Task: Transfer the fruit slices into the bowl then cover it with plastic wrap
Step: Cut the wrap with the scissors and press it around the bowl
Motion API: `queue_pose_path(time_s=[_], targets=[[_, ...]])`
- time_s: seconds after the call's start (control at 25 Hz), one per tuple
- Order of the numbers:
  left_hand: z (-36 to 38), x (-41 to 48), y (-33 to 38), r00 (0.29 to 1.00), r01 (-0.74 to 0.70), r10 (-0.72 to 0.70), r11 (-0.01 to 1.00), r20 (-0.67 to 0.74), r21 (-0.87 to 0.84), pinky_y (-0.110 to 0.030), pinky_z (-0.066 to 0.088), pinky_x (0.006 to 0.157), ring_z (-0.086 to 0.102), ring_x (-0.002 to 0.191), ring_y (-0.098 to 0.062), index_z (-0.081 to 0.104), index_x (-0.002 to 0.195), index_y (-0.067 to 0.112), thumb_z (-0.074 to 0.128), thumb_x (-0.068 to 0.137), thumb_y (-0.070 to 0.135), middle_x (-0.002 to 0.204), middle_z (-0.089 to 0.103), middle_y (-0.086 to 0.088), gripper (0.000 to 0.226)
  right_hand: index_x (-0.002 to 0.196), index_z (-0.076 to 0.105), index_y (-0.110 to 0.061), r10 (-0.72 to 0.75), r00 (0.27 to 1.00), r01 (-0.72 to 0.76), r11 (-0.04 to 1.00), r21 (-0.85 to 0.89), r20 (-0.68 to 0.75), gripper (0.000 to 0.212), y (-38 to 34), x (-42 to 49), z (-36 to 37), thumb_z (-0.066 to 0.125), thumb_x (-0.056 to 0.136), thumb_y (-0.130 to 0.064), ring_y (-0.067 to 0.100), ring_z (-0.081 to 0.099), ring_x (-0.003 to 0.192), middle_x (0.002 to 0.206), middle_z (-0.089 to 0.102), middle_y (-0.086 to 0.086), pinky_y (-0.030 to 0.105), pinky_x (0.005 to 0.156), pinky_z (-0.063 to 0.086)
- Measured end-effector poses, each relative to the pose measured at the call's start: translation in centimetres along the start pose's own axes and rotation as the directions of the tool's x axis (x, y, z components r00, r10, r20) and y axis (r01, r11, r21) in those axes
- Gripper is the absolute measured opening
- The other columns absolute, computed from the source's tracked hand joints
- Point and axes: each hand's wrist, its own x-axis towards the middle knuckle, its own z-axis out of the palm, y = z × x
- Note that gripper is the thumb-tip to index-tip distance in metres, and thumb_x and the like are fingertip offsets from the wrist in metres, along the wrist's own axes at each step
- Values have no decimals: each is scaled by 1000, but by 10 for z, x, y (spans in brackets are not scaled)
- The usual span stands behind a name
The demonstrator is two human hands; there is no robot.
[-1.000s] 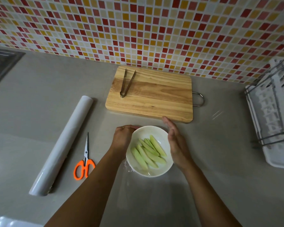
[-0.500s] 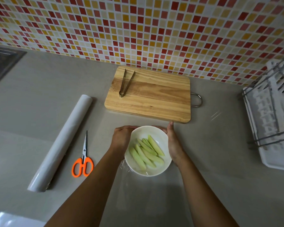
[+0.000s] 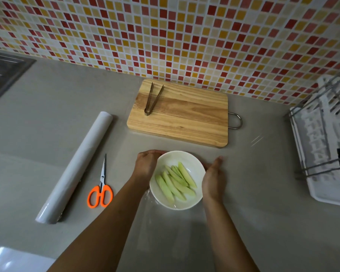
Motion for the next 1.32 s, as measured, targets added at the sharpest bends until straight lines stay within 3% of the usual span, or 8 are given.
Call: queue_pose_path(time_s=[0.24,0.4,0.56,0.8,0.92,1.08,1.2,1.32], targets=[[1,1,3,1000,15,-15,999,15,-38,-22,52,60,65,72,-9,71,93,17,66,83,24,81,70,6,13,99,62,-16,-78,992,82,996,-33,103,51,11,-12,1,26,95,-51,20,52,86,90,56,0,32,81,41],[-2,3,9,996,86,-77,971,47,-224,-24,57,58,70,64,-15,71,102,3,65,86,14,79,74,-5,21,74,56,-18,-83,994,84,996,-9,64,45,14,-20,-1,28,97,-45,25,56,79,86,62,8,33,77,43],[-7,1,15,985,159,-169,967,34,199,-38,56,83,70,84,-29,76,92,17,38,95,51,93,73,-14,51,115,61,-5,-216,966,244,945,-218,144,50,10,-14,-7,26,99,-37,33,58,109,120,63,18,37,94,45],[-30,-11,12,934,-212,339,778,-112,592,-39,44,88,59,100,-34,63,111,5,19,100,45,109,66,-21,60,135,48,-22,-475,761,599,777,-196,442,39,-4,6,-13,37,99,-29,1,46,115,134,55,-4,20,98,32],[-41,-22,-1,947,-149,258,881,-191,449,-47,48,91,63,95,-37,62,102,16,23,95,55,96,68,-18,56,124,58,-26,-391,794,520,833,-188,464,31,-4,9,-15,43,97,-24,4,51,110,128,60,-5,22,94,37],[-44,-21,-1,970,-83,153,940,-191,332,-49,51,90,66,83,-34,62,79,18,29,95,54,79,70,-13,51,107,60,-32,-151,945,144,989,45,291,27,12,-10,-32,45,91,-16,17,60,102,112,65,-3,36,86,49],[-40,-19,-3,992,-15,60,925,-108,379,-45,49,95,65,90,-33,70,69,17,30,96,52,86,72,-14,60,109,54,-26,93,930,-135,986,95,356,28,25,-27,-40,43,86,-14,22,59,87,100,62,2,34,66,49],[-27,-20,-3,1000,-24,14,921,28,389,-45,49,95,66,92,-32,74,78,18,31,95,55,91,72,-15,59,100,52,-18,28,924,-35,999,12,382,21,16,-21,-41,50,80,-20,21,54,78,85,57,4,28,58,39]])
